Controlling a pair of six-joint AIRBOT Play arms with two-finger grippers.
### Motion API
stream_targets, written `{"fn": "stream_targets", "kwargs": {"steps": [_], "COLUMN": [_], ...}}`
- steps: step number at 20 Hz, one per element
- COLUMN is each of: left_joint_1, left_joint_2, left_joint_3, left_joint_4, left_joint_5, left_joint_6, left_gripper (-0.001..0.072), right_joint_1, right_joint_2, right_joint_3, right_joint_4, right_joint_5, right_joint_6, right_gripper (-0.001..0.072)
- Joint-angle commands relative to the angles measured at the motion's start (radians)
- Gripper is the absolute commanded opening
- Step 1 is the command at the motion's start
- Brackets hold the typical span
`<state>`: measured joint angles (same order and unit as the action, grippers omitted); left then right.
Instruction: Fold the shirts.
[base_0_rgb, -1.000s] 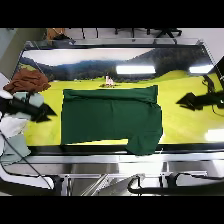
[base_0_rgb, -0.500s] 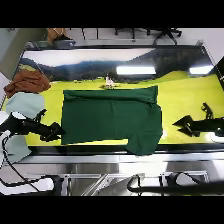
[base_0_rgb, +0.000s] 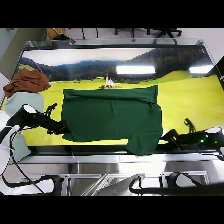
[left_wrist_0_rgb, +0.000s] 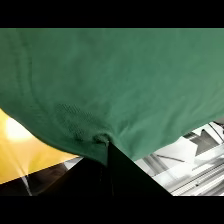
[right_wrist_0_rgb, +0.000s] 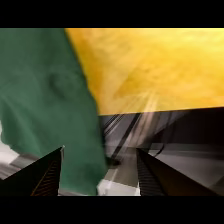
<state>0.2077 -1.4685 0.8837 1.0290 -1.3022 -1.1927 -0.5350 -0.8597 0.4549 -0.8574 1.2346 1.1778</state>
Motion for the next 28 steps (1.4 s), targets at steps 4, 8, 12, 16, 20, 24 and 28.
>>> {"fn": "stream_targets", "kwargs": {"steps": [4,8,12,16,20,24,28], "left_joint_1": [0.008,0.058,0.145,0.232,0.18,0.089,0.048], "left_joint_2": [0.001,0.021,0.169,0.274,0.272,0.174,0.01], "left_joint_3": [0.014,0.012,-0.05,-0.151,-0.091,0.144,0.385], "left_joint_4": [-0.008,-0.002,0.113,0.172,0.154,0.042,0.042], "left_joint_5": [-0.023,-0.106,-0.156,-0.164,-0.165,-0.165,-0.145], "left_joint_6": [0.003,0.002,-0.097,-0.137,-0.137,-0.146,-0.196], "left_gripper": [0.0011,0.0009,0.0009,0.0009,0.0009,0.0009,0.0009], "right_joint_1": [0.206,0.209,0.212,0.212,0.212,0.214,0.215], "right_joint_2": [-0.121,-0.084,0.099,0.229,0.278,0.138,-0.133], "right_joint_3": [-0.034,0.001,0.024,0.024,0.081,0.269,0.49], "right_joint_4": [0.171,0.226,-0.097,-0.275,-0.106,0.166,0.26], "right_joint_5": [-0.132,-0.007,0.031,0.133,0.015,-0.125,-0.149], "right_joint_6": [-0.113,-0.162,0.167,0.269,0.089,-0.14,-0.234], "right_gripper": [0.0345,0.0031,0.003,0.0029,0.0029,0.003,0.003]}}
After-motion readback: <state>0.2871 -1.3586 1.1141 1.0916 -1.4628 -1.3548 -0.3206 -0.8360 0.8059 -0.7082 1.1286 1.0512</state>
